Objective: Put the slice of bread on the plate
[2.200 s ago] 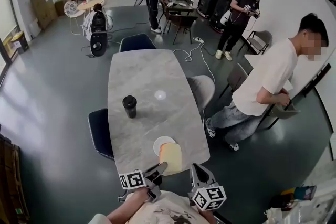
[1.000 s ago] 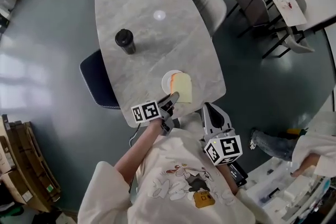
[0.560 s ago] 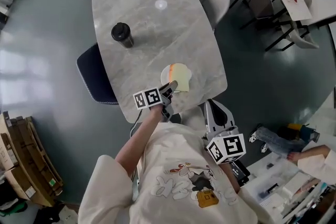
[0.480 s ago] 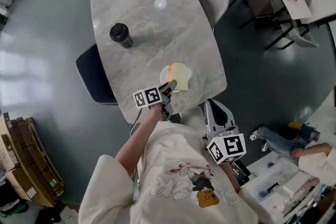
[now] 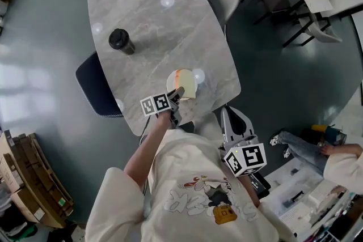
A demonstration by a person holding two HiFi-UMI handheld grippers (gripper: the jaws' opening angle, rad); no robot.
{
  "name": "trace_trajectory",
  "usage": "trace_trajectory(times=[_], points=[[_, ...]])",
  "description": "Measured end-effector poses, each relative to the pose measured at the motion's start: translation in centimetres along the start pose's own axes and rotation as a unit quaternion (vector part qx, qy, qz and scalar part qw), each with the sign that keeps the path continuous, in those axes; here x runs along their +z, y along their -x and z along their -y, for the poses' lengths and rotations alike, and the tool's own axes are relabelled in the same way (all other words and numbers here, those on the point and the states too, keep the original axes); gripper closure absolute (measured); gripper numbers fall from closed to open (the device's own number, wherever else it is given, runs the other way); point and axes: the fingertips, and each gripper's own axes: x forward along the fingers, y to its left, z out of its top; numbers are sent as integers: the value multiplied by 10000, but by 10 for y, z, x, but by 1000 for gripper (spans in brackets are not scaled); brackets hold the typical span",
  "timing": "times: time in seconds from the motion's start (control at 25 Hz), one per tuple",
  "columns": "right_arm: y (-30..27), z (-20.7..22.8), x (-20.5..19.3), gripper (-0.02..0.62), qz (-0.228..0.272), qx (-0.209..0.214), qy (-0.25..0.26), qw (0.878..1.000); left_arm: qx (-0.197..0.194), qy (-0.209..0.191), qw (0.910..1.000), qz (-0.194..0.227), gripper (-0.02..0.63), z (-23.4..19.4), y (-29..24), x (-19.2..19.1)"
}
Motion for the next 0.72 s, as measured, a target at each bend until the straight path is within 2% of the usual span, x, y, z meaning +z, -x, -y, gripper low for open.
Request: trace_trajectory(times=[0.16, 0.32, 0.4, 0.48, 0.6, 0.68, 0.72], points=[[2, 2, 2, 591, 32, -37, -17, 10000, 186, -8, 9998, -11, 508, -9, -4, -1], [3, -1, 1, 591, 55, -52, -40, 10000, 467, -178, 9987, 26, 508, -21, -3, -1], [5, -1, 2, 591, 84, -46, -45, 9999, 649, -370, 9972, -88, 506, -24, -4, -3], [6, -1, 3, 591, 119, -53, -75, 9999, 860, -729, 9934, -196, 503, -26, -5, -5], [5, -3, 1, 591, 140, -64, -130, 9998, 1001, -1197, 9876, -193, 364, -25, -4, -3], [5, -5, 2, 591, 146, -61, -94, 9998, 1036, -1286, 9861, -156, 285, -24, -4, -1], [5, -6, 2, 591, 154, -64, -86, 9998, 1053, -1316, 9856, -150, 265, -24, -4, -1]])
